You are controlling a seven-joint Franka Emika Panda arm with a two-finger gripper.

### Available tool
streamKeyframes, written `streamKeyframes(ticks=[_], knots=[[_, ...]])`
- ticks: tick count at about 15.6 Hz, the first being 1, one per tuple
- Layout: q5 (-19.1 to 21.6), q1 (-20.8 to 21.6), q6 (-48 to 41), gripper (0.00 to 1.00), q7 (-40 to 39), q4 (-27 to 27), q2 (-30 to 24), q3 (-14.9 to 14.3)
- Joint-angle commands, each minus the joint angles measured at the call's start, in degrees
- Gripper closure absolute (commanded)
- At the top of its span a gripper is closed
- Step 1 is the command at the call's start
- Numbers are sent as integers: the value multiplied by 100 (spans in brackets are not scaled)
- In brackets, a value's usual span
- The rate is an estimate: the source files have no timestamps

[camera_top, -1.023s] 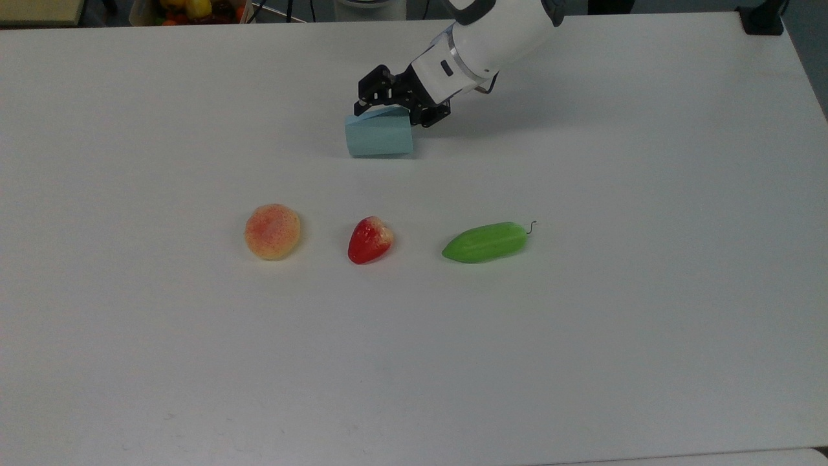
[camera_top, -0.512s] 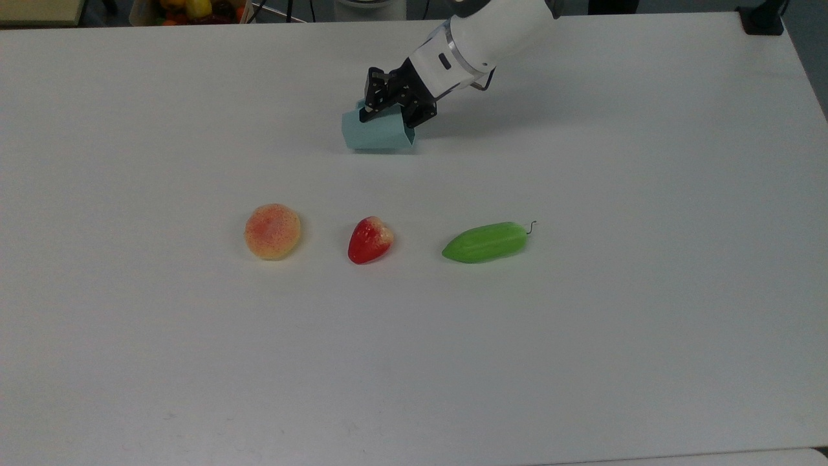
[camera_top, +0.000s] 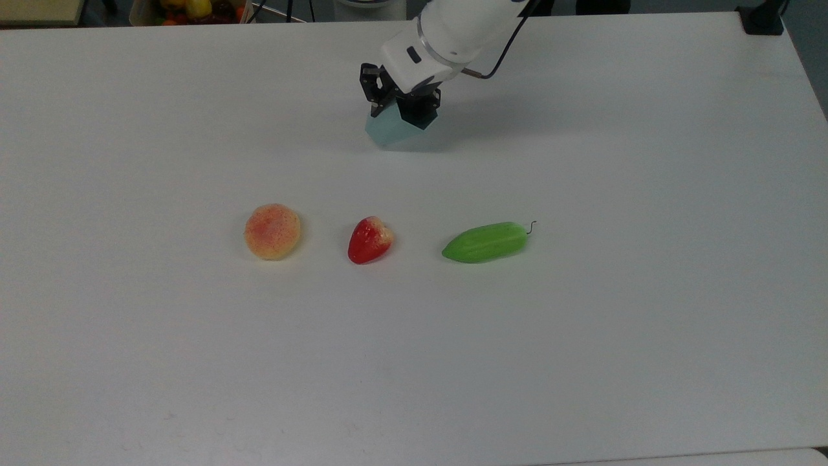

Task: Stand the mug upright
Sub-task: 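Lift and rotate the teal mug so its rim faces up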

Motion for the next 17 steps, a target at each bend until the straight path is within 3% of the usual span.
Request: streamKeyframes(ticks=[1, 3, 7, 10, 17], knots=[[1062, 17, 54, 100, -978, 210, -486, -359], [1913, 105, 45, 100, -1768, 272, -715, -798], [2969, 456, 133, 100, -3201, 272, -725, -1703], [3121, 650, 378, 100, -3687, 220, -707, -2144], [3050, 563, 1240, 100, -3976, 141, -118, -2197]])
